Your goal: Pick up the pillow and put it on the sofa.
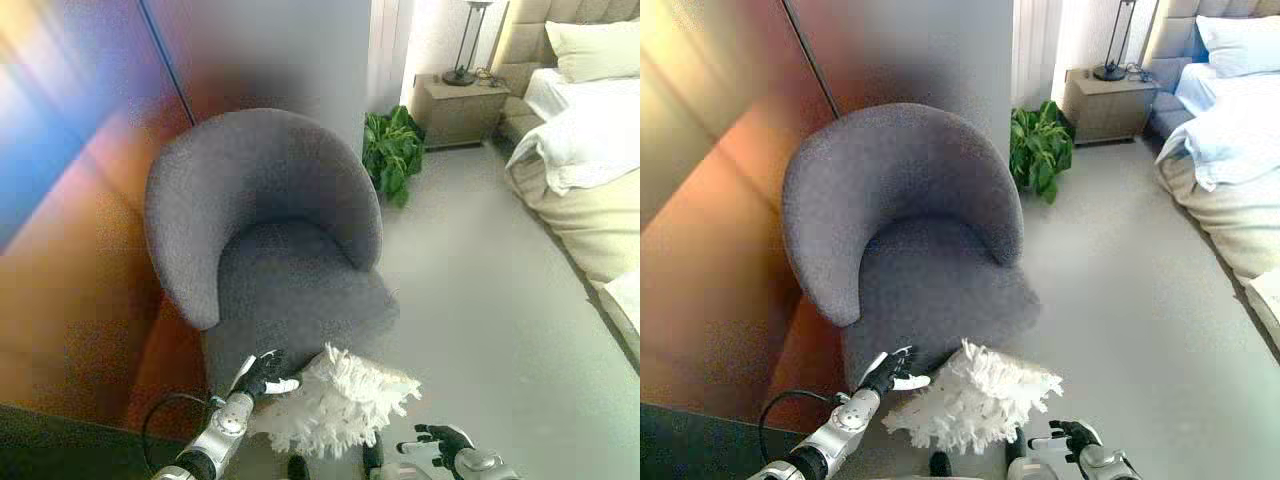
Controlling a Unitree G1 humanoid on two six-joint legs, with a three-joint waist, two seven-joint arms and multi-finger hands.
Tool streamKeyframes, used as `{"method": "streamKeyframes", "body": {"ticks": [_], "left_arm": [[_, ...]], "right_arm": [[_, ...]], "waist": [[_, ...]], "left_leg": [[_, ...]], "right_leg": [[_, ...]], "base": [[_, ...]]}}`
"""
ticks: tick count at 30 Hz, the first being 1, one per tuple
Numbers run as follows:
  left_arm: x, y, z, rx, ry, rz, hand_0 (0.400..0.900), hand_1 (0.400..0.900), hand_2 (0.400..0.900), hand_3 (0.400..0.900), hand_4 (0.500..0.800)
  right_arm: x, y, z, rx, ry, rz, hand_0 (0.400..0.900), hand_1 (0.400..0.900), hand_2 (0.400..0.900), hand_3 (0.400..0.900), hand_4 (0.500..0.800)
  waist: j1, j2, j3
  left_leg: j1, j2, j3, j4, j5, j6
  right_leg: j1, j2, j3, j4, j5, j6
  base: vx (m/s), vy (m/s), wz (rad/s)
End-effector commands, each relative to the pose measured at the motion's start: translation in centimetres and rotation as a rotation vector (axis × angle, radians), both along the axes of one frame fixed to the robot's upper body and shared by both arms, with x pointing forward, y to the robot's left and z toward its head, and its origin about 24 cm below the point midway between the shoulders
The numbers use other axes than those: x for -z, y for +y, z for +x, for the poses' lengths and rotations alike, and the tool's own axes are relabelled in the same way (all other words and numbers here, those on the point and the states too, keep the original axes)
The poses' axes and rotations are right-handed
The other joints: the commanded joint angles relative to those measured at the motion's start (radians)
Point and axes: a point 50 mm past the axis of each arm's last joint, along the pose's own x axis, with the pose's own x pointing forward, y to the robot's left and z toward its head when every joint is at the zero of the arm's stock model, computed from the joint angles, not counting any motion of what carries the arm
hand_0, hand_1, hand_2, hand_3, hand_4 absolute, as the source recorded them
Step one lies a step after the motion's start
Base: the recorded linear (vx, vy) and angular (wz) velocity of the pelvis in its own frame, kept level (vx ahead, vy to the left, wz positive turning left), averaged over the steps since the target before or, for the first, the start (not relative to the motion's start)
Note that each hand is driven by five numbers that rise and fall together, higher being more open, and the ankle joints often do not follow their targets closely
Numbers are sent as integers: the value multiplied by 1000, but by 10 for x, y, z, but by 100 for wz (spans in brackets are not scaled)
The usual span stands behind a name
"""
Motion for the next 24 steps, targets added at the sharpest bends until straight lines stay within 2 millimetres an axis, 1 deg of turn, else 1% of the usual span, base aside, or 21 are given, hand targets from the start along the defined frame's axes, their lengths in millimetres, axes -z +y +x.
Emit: {"method": "streamKeyframes", "body": {"ticks": [1,6,24], "left_arm": [[-24,1,32,-2,-165,-17,900,900,900,900,800],[-26,-2,34,-6,-176,-34,900,900,900,900,800],[-24,1,31,-10,-175,-10,900,900,900,900,800]], "right_arm": [[-3,-4,8,-6,-15,-15,900,900,900,900,800],[-3,-6,7,-9,-9,-22,900,900,900,900,800],[-1,-5,2,-18,-1,-24,900,900,900,900,800]], "waist": [[19,-29,-13],[16,-21,-12],[10,-24,-16]], "left_leg": [[-21,14,-59,85,-85,-22],[-26,13,-58,77,-80,-23],[-24,7,-46,76,-89,-13]], "right_leg": [[49,-52,8,125,-180,100],[40,-52,11,123,-175,103],[37,-49,25,112,-170,108]], "base": [[0,0,0],[0,0,0],[2,2,-2]]}}
